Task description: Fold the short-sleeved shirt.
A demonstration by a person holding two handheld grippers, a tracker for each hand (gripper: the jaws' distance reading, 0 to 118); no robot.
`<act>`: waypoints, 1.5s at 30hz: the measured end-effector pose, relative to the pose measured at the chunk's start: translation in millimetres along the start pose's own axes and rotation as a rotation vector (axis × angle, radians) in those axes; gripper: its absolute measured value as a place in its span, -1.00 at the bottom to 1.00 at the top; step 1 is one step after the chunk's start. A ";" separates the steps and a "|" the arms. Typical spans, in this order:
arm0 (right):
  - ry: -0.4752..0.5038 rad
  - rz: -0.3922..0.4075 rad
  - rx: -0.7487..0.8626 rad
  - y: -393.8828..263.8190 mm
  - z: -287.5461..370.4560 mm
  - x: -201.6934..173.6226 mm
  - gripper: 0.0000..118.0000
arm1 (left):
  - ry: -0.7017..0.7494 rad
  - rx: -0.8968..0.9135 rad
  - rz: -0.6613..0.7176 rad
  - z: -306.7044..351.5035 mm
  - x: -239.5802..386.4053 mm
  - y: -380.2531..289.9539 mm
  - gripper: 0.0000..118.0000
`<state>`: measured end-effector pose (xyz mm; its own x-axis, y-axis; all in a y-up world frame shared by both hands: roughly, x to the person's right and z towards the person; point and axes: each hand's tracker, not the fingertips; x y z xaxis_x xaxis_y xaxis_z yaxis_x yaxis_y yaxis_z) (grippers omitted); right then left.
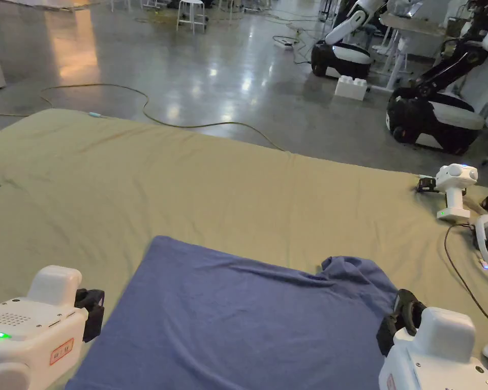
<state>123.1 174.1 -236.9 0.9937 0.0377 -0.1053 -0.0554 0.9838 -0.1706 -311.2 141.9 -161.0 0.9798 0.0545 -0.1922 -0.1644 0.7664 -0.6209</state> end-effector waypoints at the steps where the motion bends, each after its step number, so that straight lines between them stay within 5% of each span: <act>1: -0.003 0.004 -0.018 -3.7 -0.8 1.5 -1.00 | -0.005 -0.074 -0.004 -5.3 -9.0 -7.9 -0.96; 5: 0.001 0.019 -0.075 -19.3 -4.1 5.1 -1.00 | -0.047 -0.277 0.035 -25.3 -30.8 -35.2 -0.86; 7: -0.001 0.024 -0.098 -26.5 -4.7 5.9 -1.00 | -0.044 -0.349 0.064 -38.1 -37.8 -47.4 -0.30; 10: 0.001 0.028 -0.128 -34.4 -4.4 6.3 -1.00 | -0.054 -0.419 0.142 -54.8 -43.3 -61.1 0.04; 20: -0.035 0.041 -0.194 -49.0 1.4 26.7 -1.00 | 0.093 -0.536 0.062 -80.2 -12.0 -72.4 -0.01; 23: -0.059 0.036 -0.231 -51.2 4.9 40.3 -1.00 | 0.062 -0.528 -0.032 -72.3 4.0 -72.5 -0.60; 25: -0.089 0.052 -0.288 -53.2 5.5 52.3 -1.00 | 0.065 -0.530 -0.021 -72.8 7.8 -74.5 -0.79; 27: -0.082 0.062 -0.364 -54.8 6.7 67.7 -0.69 | 0.061 -0.528 -0.022 -73.5 3.1 -76.0 -0.81; 28: -0.068 0.063 -0.413 -56.3 7.6 76.7 -0.19 | 0.054 -0.526 -0.018 -71.2 1.5 -75.4 -0.82; 29: -0.056 0.066 -0.457 -58.4 9.0 84.9 0.09 | 0.049 -0.522 -0.018 -69.3 -0.2 -74.7 -0.83; 30: -0.036 0.069 -0.496 -62.2 11.7 93.1 0.14 | 0.042 -0.518 -0.007 -68.9 -4.8 -75.1 -0.83; 34: -0.045 0.115 -0.671 -85.0 22.8 121.8 0.13 | 0.022 -0.508 0.018 -62.9 -12.6 -74.5 -0.83; 45: 0.010 0.043 -0.920 -166.1 13.3 141.0 0.02 | 0.015 -0.507 0.010 -67.2 -11.7 -77.0 -0.83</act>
<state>273.7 18.4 -210.4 0.9885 0.0652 -0.1368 -0.1515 0.4546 -0.8777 -317.6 39.2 -162.0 0.9768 0.0478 -0.2085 -0.2116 0.3586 -0.9092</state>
